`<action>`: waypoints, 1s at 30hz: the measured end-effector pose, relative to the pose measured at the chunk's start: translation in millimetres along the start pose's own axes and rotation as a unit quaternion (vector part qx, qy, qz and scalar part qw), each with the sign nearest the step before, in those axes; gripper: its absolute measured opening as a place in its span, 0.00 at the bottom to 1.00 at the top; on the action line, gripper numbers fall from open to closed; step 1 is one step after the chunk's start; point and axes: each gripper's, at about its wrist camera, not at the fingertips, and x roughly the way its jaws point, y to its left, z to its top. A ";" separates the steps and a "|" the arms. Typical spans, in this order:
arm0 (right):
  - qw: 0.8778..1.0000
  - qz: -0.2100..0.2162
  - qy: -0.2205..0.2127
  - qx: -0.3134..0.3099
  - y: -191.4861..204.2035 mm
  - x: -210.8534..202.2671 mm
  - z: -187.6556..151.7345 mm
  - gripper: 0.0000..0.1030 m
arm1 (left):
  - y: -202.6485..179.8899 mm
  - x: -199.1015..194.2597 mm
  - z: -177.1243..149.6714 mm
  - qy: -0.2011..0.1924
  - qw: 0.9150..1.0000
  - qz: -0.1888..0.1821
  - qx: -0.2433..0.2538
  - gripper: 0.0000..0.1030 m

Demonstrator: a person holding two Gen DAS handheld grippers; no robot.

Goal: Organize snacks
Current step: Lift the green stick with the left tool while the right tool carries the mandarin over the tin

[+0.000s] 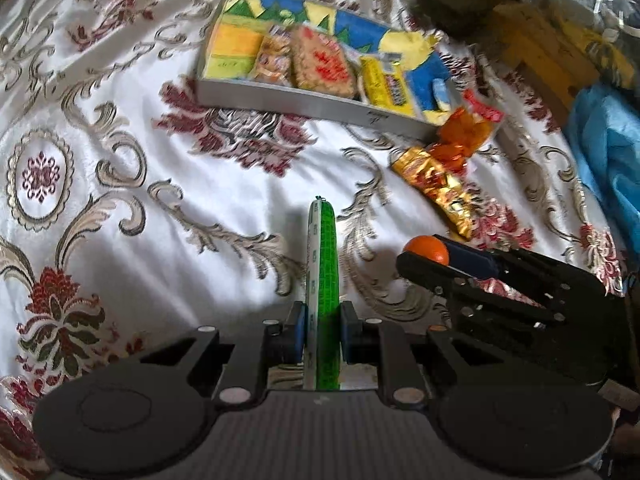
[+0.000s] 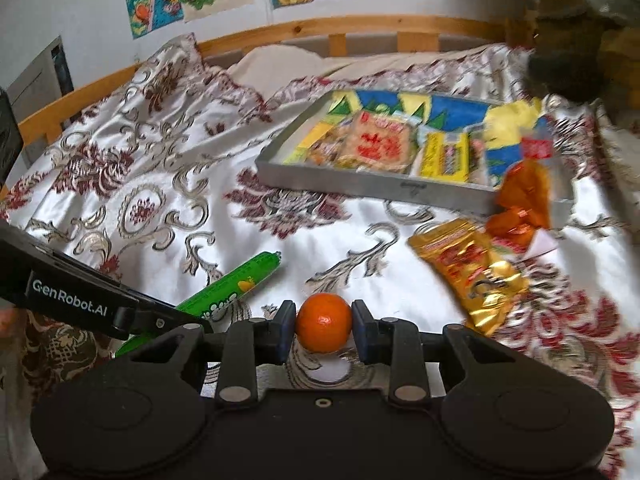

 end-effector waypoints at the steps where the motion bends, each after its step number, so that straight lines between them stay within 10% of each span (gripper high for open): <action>1: 1.000 -0.004 -0.004 0.000 -0.4 -5.2 1.5 0.31 | -2.7 -2.8 0.0 -0.004 1.000 -0.001 0.003 0.18; 17: 0.995 -0.048 -0.092 0.005 -37.0 -80.6 46.6 0.31 | -57.9 -40.6 49.6 -0.112 0.993 -0.025 0.031 0.18; 30: 0.990 -0.078 -0.121 0.005 -118.0 -52.1 109.3 0.31 | -74.8 -0.4 145.1 -0.156 0.987 -0.037 0.019 0.18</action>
